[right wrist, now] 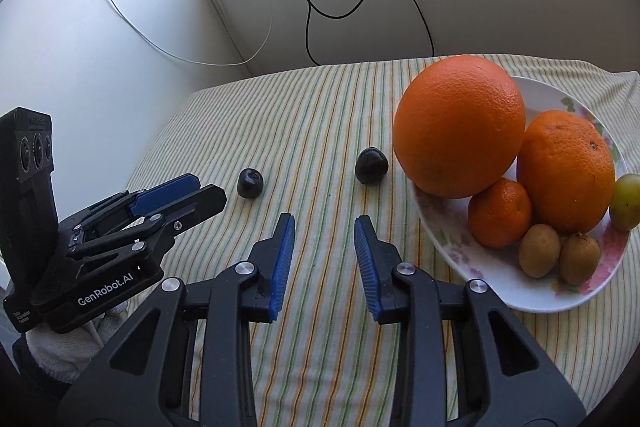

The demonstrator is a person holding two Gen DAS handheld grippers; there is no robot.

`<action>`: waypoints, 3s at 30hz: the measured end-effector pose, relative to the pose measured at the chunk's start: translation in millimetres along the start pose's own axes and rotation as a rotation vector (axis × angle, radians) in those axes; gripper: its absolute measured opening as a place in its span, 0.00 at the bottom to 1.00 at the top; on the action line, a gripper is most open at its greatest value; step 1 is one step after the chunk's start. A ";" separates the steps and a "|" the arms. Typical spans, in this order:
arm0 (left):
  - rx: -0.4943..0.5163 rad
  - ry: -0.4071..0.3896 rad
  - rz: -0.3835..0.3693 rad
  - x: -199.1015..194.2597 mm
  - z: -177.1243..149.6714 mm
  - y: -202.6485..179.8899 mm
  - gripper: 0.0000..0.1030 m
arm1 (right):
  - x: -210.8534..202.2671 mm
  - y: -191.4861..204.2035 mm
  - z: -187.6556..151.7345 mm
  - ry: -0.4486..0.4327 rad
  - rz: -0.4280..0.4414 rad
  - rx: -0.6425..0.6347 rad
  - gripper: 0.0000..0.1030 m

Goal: Organize fruits
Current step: 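Move the left tool to a dark plum while the right tool moves to another dark plum, then close the left tool on its dark plum while the right tool closes on the other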

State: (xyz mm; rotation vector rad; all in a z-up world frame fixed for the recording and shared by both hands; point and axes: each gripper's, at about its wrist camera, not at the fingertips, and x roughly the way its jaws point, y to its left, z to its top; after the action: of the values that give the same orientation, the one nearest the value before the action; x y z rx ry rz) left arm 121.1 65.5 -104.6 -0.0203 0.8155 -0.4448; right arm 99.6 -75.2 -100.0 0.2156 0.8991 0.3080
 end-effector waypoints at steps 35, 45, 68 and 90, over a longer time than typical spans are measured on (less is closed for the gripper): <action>0.043 -0.003 -0.118 13.9 1.7 17.2 0.33 | 33.2 21.7 13.3 0.010 -0.156 0.026 0.25; 0.037 -0.021 -0.132 11.3 0.5 19.0 0.33 | 38.4 18.7 19.1 -0.032 -0.300 0.055 0.22; 0.053 0.020 -0.109 21.0 0.5 11.9 0.22 | 48.7 13.9 31.6 -0.058 -0.296 0.066 0.19; 0.042 0.086 -0.020 33.4 4.2 16.5 0.20 | 33.7 9.8 26.0 -0.065 -0.172 0.071 0.19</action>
State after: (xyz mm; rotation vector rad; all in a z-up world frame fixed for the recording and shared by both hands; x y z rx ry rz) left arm 150.2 66.8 -128.1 0.0299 0.8909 -0.4843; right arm 138.3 -55.6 -105.9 0.2112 0.8591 0.1087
